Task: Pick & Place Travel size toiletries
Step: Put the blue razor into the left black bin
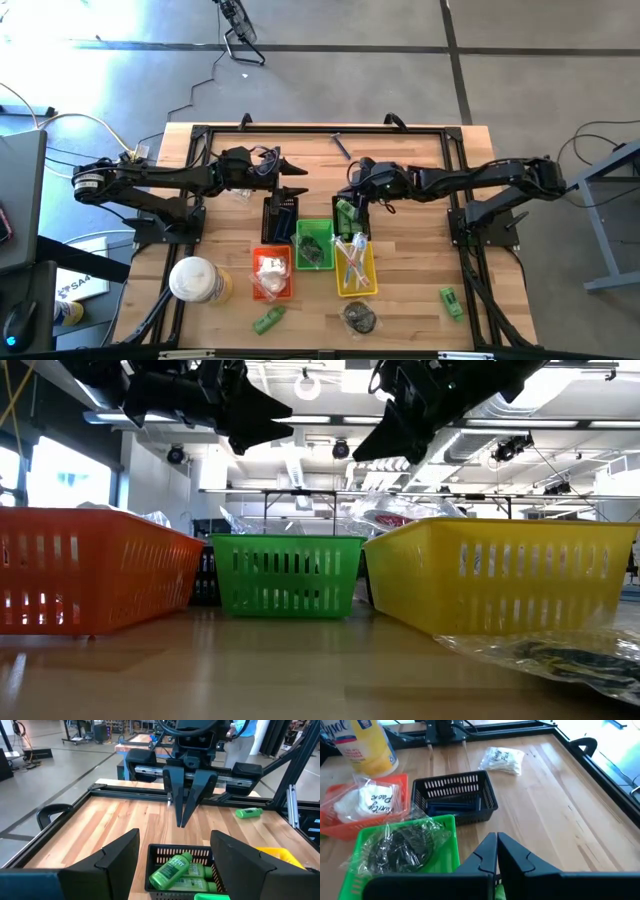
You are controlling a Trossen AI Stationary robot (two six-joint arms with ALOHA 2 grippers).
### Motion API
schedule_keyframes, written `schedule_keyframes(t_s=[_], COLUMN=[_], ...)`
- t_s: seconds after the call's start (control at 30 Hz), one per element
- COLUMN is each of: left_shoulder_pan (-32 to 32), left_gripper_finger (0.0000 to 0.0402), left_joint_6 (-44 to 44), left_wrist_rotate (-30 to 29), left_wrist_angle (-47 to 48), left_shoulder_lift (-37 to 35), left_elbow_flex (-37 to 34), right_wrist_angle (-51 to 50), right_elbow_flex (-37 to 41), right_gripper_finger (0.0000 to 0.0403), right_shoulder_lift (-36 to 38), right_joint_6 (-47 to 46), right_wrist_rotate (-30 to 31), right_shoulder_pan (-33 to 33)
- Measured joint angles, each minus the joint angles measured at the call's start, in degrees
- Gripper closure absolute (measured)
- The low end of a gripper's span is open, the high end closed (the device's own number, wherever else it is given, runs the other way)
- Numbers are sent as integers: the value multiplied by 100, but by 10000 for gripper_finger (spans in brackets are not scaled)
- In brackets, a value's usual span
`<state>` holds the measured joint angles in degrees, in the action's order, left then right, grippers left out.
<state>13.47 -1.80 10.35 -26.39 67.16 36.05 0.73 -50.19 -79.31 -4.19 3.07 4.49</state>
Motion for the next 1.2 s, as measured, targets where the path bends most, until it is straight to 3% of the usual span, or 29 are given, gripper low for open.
schedule_keyframes(t_s=[0.5,0.93,1.2], left_shoulder_pan=[0,4,4], left_gripper_finger=[162,162,162], left_joint_6=[50,113,574], left_wrist_rotate=[-17,-647,-954], left_wrist_angle=[0,6,389], left_shoulder_lift=[0,-16,-593], left_elbow_flex=[0,0,-2], right_wrist_angle=[104,424,427], right_elbow_flex=[0,0,0], right_gripper_finger=[399,400,400], right_shoulder_lift=[0,0,0], right_joint_6=[149,85,88], right_wrist_rotate=[23,284,289], right_shoulder_pan=[26,275,280])
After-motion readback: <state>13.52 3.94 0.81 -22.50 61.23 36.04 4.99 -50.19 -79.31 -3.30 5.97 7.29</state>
